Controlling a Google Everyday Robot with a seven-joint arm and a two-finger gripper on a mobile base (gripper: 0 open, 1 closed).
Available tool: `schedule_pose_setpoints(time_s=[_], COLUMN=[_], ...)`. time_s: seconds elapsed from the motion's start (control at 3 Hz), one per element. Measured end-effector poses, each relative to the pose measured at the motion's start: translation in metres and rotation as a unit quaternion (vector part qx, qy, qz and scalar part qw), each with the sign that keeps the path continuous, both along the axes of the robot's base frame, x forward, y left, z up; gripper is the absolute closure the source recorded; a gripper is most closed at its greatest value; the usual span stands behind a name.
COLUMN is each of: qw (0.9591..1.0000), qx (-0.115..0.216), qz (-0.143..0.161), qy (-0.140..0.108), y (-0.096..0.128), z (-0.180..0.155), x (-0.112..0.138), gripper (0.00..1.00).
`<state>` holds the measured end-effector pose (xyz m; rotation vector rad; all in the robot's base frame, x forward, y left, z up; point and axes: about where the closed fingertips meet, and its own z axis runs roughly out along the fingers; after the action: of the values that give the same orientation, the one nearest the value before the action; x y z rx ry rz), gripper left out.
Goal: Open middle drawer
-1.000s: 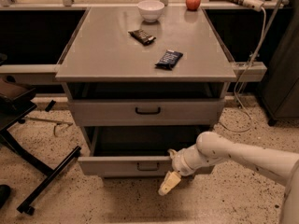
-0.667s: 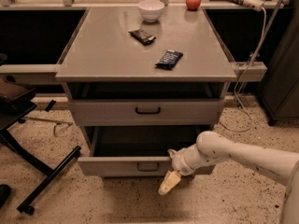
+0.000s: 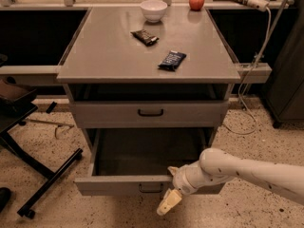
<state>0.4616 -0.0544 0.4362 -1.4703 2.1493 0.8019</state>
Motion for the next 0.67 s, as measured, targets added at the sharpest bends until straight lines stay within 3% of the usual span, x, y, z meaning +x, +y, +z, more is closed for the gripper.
schedule_pose_setpoints(time_s=[0.33,0.67], qw=[1.0000,0.9998], qx=[0.000,0.012], qz=[0.000,-0.004], qy=[0.000,0.018], y=[0.000,0.005], z=[0.000,0.000], x=[0.000,-0.018], gripper=[0.00,0.00])
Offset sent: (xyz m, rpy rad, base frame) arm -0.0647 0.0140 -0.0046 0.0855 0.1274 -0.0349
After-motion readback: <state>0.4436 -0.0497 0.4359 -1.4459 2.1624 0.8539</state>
